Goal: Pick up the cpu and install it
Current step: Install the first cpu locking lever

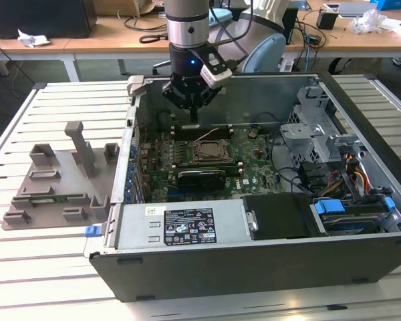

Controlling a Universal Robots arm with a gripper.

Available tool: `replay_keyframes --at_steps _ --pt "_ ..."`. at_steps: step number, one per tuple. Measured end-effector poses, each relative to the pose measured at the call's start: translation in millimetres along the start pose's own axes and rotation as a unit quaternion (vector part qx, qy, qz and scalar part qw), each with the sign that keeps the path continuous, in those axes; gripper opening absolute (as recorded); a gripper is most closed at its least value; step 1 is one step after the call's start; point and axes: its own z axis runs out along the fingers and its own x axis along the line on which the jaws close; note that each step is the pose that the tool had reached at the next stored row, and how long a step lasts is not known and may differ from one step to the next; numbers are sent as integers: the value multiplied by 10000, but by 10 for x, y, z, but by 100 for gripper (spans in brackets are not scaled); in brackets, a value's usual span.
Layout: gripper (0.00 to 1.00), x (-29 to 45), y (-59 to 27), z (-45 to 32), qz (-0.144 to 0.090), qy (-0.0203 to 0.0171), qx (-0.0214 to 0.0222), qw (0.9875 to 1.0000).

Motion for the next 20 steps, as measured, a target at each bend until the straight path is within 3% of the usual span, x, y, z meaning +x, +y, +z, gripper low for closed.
replay_keyframes --at_steps 16,19,20 --pt "11 5 4 119 0 0 0 10000" --pt "11 7 8 177 -1 0 0 10000" --pt "11 -35 9 340 0 1 0 10000"
